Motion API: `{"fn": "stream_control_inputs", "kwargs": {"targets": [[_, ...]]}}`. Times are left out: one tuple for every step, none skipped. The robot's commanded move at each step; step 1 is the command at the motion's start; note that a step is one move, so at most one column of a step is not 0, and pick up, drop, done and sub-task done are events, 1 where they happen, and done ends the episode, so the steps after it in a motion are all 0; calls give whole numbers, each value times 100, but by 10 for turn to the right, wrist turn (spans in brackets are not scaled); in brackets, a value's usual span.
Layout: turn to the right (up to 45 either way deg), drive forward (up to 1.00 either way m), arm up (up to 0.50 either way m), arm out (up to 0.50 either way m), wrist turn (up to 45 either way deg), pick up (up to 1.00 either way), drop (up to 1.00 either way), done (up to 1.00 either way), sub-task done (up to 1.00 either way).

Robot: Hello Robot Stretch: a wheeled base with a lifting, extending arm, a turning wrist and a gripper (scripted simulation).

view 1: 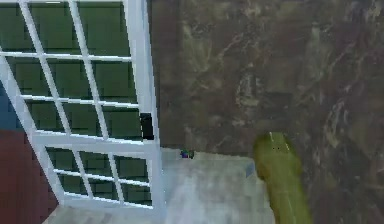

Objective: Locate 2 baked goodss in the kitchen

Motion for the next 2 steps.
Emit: {"fn": "stream_control_inputs", "kwargs": {"targets": [[-60, 0, 0, 0, 0, 0, 0, 0, 0], [0, 45, 0, 0, 0, 0, 0, 0, 0]]}}
